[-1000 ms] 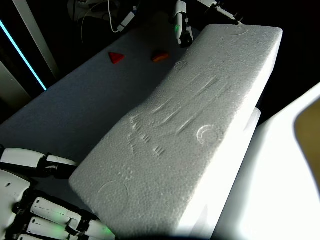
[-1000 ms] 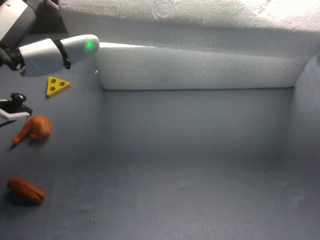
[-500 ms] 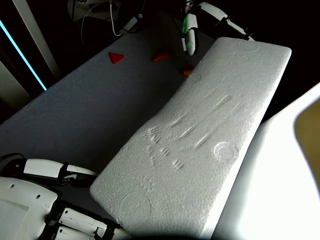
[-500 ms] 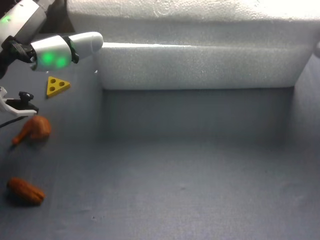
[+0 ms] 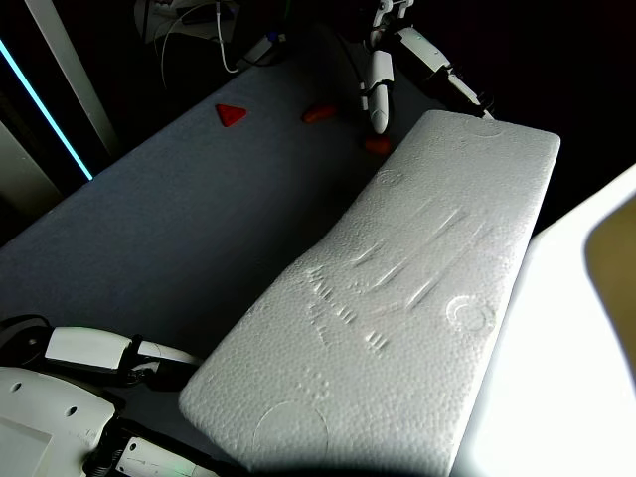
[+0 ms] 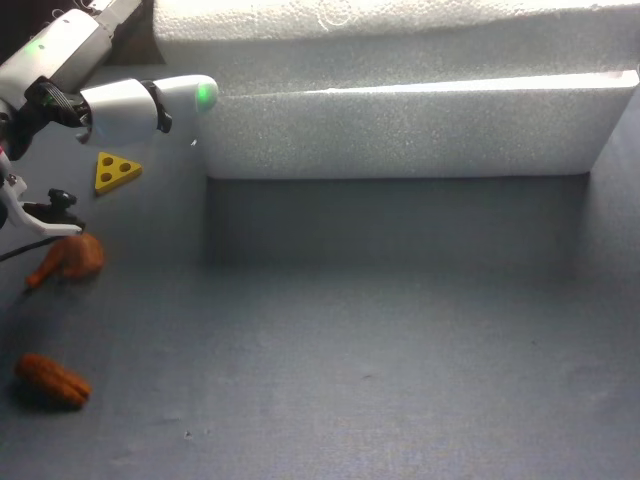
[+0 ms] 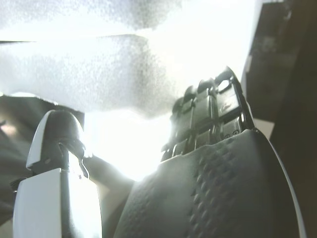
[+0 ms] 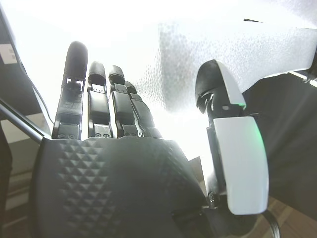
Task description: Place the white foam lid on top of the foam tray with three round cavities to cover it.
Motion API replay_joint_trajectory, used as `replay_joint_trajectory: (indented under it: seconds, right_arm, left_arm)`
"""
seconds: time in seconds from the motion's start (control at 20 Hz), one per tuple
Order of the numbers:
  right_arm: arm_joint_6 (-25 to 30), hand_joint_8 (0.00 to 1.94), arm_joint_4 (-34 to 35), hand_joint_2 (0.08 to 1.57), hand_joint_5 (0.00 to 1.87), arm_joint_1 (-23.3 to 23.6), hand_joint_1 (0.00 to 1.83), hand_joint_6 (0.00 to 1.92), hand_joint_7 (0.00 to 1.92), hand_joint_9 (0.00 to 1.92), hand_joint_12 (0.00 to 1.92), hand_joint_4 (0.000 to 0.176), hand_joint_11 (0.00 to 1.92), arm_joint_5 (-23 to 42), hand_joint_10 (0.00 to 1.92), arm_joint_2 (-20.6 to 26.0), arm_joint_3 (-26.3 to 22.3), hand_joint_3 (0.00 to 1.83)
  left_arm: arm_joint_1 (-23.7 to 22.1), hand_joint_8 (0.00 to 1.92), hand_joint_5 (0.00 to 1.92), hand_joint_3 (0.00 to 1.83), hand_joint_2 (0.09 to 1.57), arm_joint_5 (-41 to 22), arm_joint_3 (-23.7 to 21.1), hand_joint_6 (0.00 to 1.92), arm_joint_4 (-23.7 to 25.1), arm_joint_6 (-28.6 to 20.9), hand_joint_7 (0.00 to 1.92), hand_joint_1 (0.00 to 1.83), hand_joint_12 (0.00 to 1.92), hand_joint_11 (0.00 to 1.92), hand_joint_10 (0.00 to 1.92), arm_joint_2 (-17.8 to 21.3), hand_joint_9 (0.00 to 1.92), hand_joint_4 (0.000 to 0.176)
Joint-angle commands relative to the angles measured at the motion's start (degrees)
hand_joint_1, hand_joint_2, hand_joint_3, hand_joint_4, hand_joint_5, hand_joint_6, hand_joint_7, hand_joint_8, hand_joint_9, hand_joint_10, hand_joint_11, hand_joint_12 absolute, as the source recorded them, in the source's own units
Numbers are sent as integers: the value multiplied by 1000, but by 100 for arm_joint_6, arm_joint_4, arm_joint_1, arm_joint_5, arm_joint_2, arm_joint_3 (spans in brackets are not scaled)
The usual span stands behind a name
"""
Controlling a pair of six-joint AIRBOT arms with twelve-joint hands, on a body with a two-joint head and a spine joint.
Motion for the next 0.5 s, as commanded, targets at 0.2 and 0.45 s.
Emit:
replay_joint_trajectory:
  seconds: [0.2,0.45]
  right_arm:
    - [-65,0,-376,1267,0,86,566,0,0,6,976,0,0,414,3,-72,49,0]
    - [-65,0,-212,1217,0,86,589,0,0,0,259,0,0,154,0,-166,213,0]
  left_arm:
    - [-181,0,105,7,1112,-522,101,1,614,-28,0,564,0,0,0,-192,0,3]
    - [-289,0,108,3,1105,-274,264,2,630,-36,0,526,0,0,0,-274,0,0]
